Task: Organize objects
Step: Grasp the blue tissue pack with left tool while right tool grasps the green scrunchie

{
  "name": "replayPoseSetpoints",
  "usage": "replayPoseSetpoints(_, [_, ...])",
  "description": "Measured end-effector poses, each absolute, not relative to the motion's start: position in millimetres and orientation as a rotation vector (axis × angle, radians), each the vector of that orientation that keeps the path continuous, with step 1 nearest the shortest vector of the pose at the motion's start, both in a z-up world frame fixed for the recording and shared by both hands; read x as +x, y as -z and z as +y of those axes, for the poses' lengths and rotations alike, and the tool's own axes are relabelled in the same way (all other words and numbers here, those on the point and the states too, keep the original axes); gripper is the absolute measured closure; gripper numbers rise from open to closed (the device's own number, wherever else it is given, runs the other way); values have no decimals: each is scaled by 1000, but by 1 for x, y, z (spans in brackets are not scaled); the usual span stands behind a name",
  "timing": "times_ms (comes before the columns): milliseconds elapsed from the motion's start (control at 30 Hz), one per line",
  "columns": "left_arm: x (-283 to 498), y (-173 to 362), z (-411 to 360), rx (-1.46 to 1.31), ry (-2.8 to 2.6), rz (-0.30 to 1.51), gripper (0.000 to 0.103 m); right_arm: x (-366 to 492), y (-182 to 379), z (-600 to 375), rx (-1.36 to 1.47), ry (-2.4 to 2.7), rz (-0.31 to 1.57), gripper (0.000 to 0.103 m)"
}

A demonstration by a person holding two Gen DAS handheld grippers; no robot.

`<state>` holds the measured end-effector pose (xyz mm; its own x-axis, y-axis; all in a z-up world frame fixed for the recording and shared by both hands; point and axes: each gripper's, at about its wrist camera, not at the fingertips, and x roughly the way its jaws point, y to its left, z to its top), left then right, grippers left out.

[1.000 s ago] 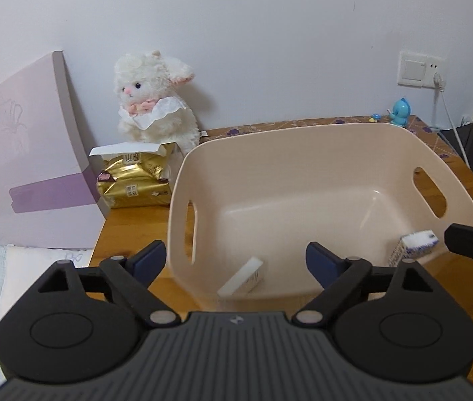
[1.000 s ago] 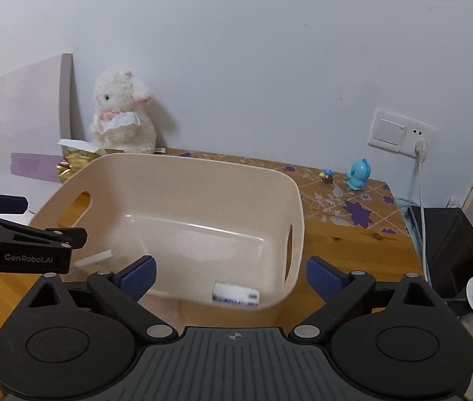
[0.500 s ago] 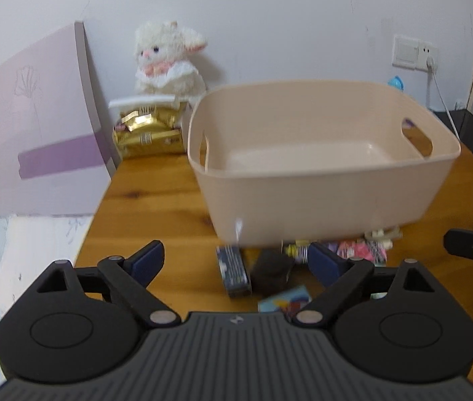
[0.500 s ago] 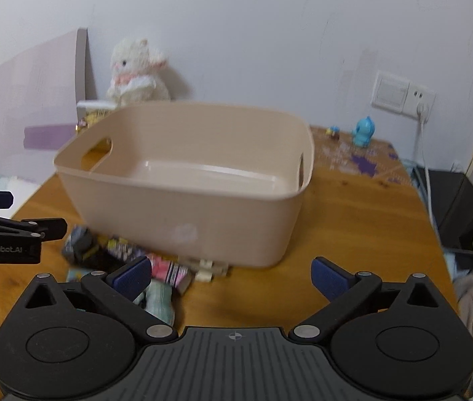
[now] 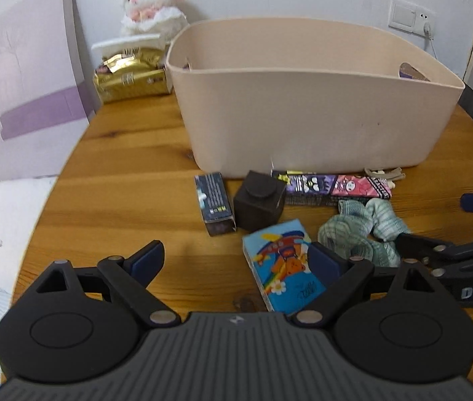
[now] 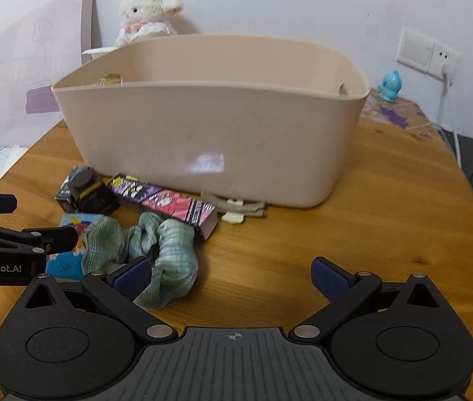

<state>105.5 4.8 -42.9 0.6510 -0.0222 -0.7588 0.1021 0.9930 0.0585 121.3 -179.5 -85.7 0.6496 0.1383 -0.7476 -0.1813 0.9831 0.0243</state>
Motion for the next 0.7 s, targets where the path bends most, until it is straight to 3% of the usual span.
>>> replayPoseSetpoints(700, [120,62,-6,43,107,932,10,130,100,-197,-96,-95,878,1])
